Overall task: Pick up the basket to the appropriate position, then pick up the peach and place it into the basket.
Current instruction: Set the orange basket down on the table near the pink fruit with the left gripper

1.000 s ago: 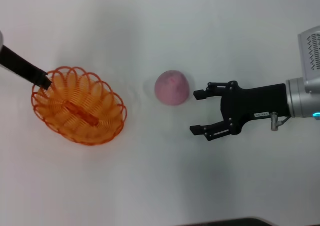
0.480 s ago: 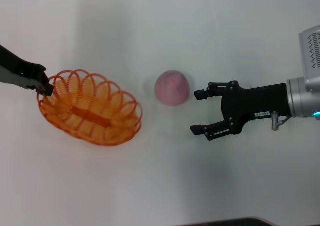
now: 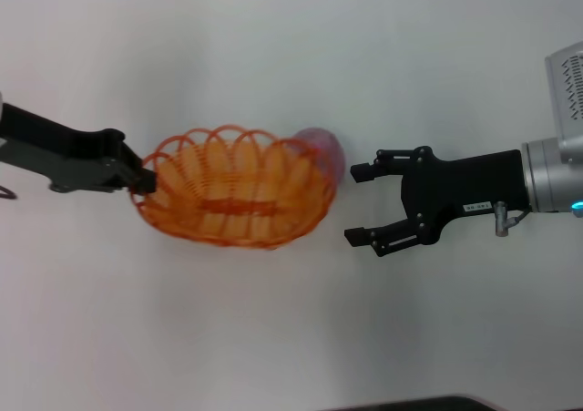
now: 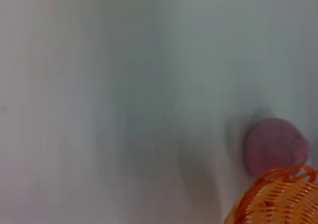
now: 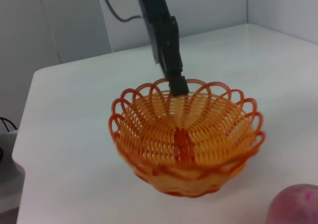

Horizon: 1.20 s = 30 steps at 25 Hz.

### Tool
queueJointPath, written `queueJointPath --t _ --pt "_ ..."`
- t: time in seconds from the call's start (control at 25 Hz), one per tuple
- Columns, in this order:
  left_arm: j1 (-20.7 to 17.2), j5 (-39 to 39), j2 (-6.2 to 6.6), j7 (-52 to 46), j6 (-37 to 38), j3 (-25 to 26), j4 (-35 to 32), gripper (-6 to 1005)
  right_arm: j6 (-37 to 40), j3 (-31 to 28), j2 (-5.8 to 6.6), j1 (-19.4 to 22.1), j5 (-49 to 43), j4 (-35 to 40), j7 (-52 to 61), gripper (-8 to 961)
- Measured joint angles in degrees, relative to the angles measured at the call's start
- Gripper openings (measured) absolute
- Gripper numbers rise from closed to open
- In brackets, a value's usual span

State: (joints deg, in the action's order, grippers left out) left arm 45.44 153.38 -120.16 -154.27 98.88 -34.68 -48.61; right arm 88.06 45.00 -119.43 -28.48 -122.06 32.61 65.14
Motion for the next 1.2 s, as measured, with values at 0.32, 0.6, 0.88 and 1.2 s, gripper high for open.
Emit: queueJointPath --t 0.32,0.6,0.88,1.2 --pt "-6.4 -3.3 -3.85 -1.1 -3.5 0.0 -5.8 52 0.1 0.0 -0.04 -0.1 0.0 0.1 0.1 945" --pt "-10.0 -4.6 -4.08 -1.6 -7.4 -0.8 -6.8 74 0.1 0.0 -0.1 -0.1 0.0 0.1 0.2 945" --pt "-10.9 -4.9 -4.17 -1.6 -8.6 -2.6 -7.5 95 0.1 0.0 -0.12 0.0 0.0 0.1 0.2 945" --pt "-11.6 -6.8 -4.16 -1.2 -8.7 -2.8 -7.1 120 0.0 0.0 -0.27 0.0 0.0 0.1 0.2 945"
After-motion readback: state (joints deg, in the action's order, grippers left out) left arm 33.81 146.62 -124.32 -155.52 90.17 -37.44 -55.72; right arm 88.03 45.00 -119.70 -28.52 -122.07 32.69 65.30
